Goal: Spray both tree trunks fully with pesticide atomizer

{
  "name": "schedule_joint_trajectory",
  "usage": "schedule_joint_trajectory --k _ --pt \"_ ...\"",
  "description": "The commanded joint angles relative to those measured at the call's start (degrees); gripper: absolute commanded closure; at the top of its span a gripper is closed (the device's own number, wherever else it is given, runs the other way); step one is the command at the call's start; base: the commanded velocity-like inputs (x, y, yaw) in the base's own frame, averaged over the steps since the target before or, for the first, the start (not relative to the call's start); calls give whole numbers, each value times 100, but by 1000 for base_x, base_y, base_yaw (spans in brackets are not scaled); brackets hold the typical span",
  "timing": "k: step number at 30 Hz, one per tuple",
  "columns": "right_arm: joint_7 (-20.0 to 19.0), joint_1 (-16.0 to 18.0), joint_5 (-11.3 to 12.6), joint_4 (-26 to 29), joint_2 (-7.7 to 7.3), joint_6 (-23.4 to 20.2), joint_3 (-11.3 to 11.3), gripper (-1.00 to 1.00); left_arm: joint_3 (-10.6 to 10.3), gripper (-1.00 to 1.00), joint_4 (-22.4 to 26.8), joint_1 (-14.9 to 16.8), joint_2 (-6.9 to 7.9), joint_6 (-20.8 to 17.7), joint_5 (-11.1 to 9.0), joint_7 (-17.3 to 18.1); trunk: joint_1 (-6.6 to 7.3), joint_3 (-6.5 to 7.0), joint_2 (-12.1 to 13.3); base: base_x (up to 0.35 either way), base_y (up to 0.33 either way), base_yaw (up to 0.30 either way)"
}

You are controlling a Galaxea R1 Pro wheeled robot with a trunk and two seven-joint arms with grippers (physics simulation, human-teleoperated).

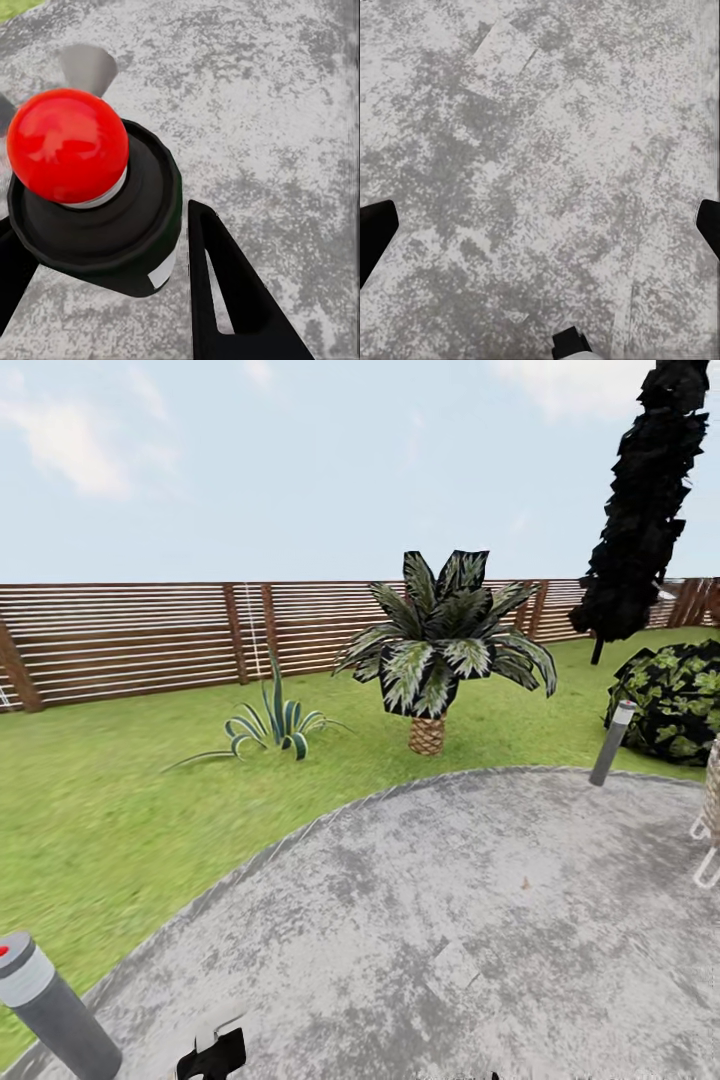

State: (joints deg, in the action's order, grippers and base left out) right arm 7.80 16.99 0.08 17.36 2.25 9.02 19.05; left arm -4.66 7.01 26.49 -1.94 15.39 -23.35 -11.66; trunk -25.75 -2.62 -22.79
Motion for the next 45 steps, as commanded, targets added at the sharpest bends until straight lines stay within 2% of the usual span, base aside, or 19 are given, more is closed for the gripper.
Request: schedule_joint_trajectory --k 1,24,45 --pt "11 6 1 -4 3 20 11 -100 -51 100 1 4 1 17 -38 -29 -4 -13 -13 0 0 -248" --pt "11 6 1 4 -10 21 18 -100 -52 100 -6 0 -4 17 -38 -29 -4 -16 -13 0 0 -252" --pt "11 6 10 4 -15 21 20 -100 -52 100 -6 0 -3 17 -38 -29 -4 -101 -13 0 0 -268"
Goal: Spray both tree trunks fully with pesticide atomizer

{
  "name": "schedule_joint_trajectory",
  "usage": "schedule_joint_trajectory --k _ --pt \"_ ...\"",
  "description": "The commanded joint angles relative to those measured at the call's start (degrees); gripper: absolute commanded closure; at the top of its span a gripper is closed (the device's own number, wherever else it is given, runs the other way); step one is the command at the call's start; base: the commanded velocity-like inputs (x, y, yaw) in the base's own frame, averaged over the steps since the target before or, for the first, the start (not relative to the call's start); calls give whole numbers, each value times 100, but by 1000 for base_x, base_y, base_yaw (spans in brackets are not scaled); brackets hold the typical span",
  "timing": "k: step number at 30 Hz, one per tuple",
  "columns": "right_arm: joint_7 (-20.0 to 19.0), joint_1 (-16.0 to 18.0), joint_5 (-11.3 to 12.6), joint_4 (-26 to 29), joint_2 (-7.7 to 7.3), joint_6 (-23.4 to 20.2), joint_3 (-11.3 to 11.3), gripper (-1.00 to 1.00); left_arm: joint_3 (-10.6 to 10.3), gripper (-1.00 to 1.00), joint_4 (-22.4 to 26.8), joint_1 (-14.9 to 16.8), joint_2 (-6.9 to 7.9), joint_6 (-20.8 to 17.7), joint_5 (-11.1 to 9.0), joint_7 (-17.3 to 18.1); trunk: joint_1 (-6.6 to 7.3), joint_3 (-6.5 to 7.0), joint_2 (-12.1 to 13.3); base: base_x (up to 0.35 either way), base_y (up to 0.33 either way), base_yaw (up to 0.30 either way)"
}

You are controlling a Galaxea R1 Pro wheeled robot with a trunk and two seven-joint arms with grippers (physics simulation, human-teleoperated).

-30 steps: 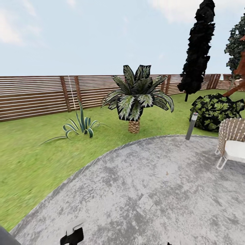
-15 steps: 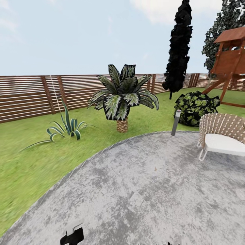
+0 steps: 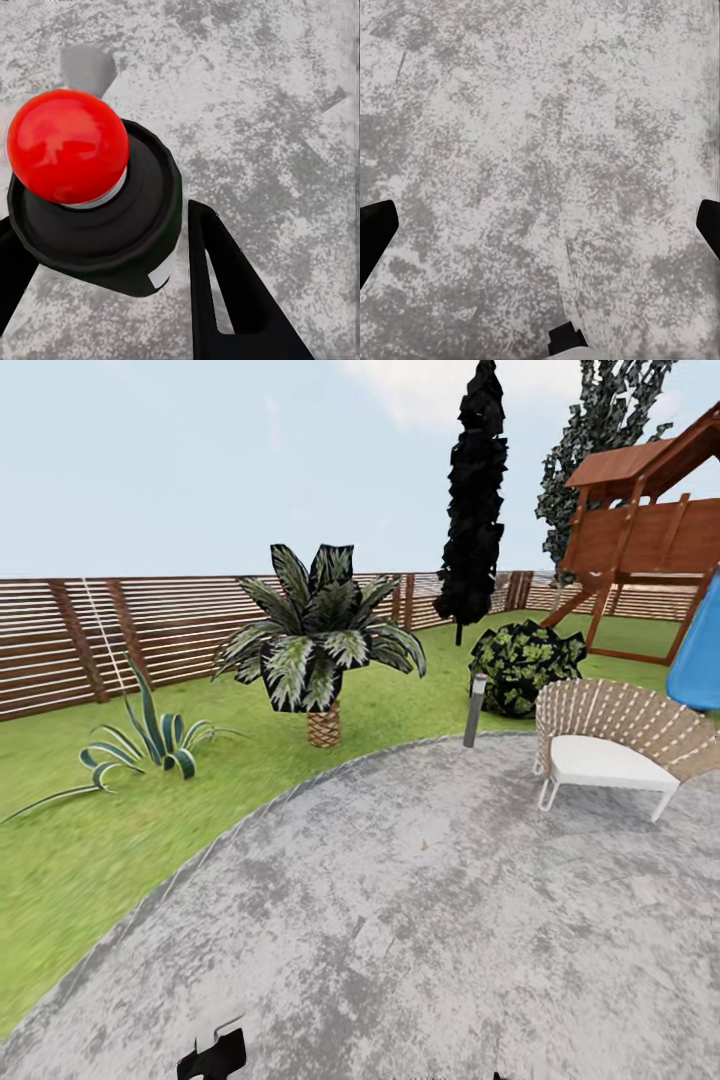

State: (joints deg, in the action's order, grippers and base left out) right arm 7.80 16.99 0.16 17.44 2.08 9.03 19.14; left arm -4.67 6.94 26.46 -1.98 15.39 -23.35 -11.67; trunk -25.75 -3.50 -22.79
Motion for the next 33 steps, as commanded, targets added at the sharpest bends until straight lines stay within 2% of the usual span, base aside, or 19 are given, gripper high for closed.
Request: schedule_joint_trajectory --k 1,33 --pt "11 6 2 -4 3 20 11 -100 -51 100 0 3 -1 16 -38 -29 -3 -17 -13 0 0 -268" --pt "10 6 2 -13 3 20 11 -100 -51 100 0 2 1 16 -38 -29 -3 -37 -13 0 0 -277"
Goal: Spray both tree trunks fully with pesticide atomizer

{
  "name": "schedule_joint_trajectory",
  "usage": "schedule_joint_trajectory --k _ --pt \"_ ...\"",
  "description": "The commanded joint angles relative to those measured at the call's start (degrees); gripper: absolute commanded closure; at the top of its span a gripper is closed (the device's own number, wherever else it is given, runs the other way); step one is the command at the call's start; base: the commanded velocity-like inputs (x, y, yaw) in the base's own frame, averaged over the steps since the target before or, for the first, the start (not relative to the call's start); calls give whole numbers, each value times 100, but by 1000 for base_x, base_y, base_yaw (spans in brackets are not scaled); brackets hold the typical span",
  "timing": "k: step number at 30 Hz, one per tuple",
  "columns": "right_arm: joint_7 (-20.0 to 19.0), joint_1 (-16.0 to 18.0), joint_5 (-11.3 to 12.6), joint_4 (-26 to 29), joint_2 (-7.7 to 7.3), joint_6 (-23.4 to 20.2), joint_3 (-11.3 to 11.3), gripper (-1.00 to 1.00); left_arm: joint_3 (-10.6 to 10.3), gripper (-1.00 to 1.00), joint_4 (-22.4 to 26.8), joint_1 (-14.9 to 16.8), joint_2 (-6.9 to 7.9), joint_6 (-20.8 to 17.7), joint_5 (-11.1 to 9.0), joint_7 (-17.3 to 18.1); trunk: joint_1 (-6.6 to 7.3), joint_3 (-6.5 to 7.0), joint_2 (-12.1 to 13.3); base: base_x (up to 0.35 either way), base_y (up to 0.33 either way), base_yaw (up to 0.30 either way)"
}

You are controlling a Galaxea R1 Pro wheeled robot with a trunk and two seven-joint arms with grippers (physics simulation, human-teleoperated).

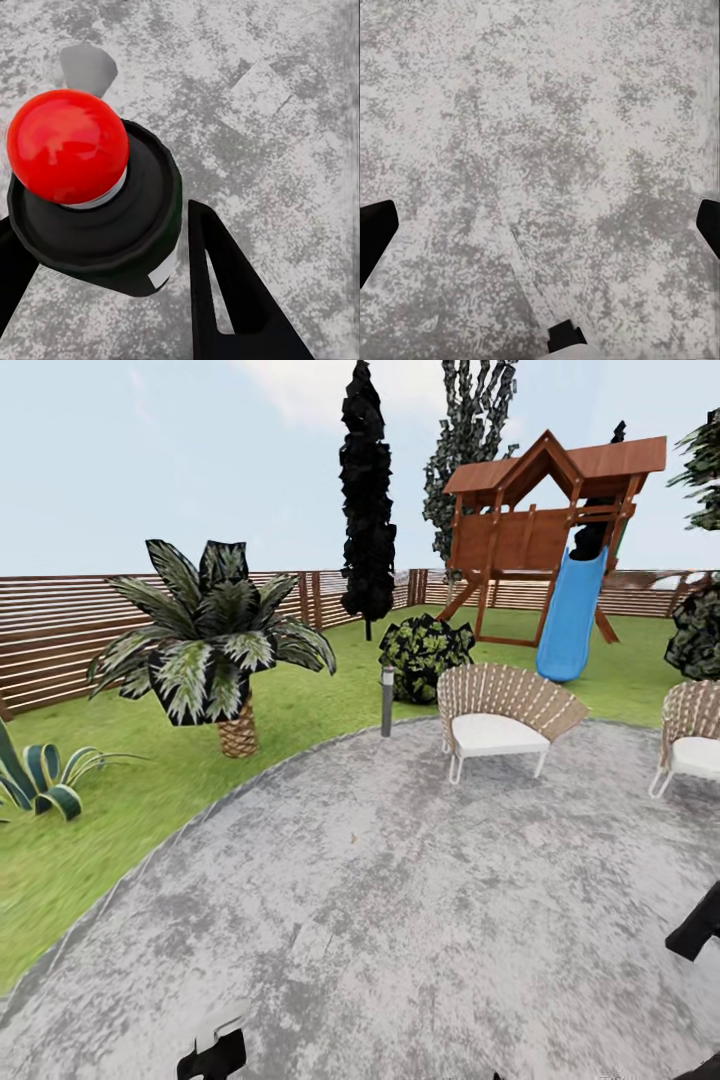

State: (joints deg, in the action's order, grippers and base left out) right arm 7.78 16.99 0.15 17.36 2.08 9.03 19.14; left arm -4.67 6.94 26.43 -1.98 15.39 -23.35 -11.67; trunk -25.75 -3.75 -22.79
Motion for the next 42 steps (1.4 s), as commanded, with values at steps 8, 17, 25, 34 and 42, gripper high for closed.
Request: schedule_joint_trajectory --k 8,17,25,34,42 --pt "10 6 2 1 3 20 11 -100 -52 100 1 3 2 17 -38 -29 -3 -13 -13 0 0 -279" --pt "4 6 2 1 3 20 11 -100 -52 100 0 8 3 17 -38 -29 -3 -13 -13 0 0 -279" --pt "4 6 2 0 3 20 11 -100 -52 100 0 4 2 17 -38 -28 -3 -13 -13 0 0 -279" --pt "4 6 2 4 3 20 11 -100 -52 100 0 4 -2 17 -38 -28 -3 -13 -13 0 0 -279" --pt "4 6 2 -3 3 20 11 -100 -52 100 0 4 -3 17 -38 -28 -3 -13 -13 0 0 -279"
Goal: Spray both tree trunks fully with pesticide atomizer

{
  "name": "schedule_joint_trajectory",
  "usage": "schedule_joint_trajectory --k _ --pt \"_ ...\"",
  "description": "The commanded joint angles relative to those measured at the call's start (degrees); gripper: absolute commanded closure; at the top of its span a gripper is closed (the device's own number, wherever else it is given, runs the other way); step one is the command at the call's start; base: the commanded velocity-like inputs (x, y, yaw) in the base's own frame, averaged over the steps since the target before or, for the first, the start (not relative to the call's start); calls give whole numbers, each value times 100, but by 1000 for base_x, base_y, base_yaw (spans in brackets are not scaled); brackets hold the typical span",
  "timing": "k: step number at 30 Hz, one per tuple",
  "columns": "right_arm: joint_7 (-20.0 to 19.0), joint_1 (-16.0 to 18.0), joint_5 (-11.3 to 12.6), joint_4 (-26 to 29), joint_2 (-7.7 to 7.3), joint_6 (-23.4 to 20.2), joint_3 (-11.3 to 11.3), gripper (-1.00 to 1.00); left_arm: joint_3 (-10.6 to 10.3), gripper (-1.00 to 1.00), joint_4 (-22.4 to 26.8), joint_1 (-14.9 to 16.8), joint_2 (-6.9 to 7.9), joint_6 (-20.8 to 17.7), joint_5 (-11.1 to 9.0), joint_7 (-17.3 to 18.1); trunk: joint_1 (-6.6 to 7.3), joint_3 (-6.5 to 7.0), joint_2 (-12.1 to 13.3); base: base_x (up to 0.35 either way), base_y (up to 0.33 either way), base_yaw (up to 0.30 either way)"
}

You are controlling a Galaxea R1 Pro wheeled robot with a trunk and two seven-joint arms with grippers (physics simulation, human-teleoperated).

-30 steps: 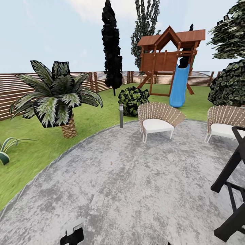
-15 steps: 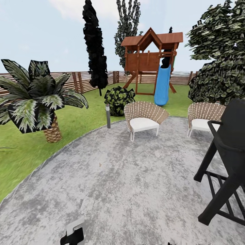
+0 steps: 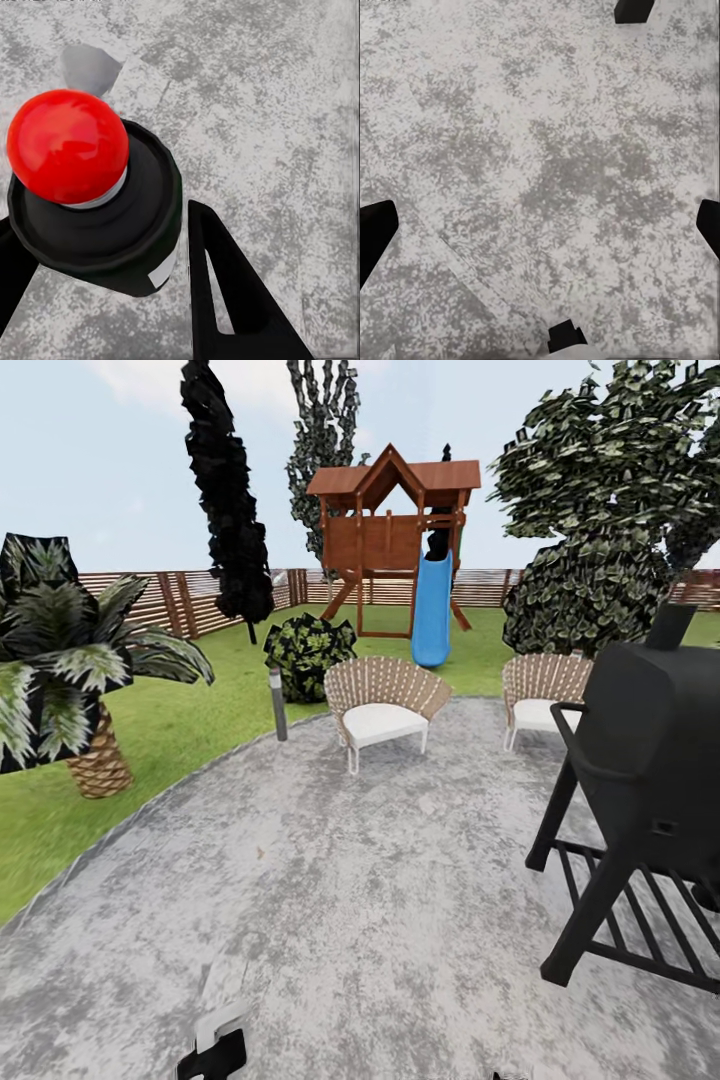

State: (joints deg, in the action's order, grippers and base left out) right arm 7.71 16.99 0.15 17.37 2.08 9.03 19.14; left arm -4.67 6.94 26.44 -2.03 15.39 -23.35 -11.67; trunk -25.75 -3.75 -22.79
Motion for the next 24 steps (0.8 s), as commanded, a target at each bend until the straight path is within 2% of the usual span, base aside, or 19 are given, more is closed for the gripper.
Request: schedule_joint_trajectory --k 1,6,14,24 --pt "11 6 2 -5 3 20 11 -100 -51 100 0 3 1 17 -38 -29 -3 -13 -13 0 0 -279" --pt "8 6 2 -1 3 20 -8 -100 -51 100 0 6 4 17 -38 -29 -3 -14 -13 0 0 -218" --pt "3 6 2 4 6 20 -45 -100 -51 100 0 4 1 17 -38 -29 -3 -14 -13 0 0 -72" --pt "-87 6 2 4 3 20 -6 -100 -51 100 0 3 1 17 -38 -29 -3 -14 -13 0 0 -263"
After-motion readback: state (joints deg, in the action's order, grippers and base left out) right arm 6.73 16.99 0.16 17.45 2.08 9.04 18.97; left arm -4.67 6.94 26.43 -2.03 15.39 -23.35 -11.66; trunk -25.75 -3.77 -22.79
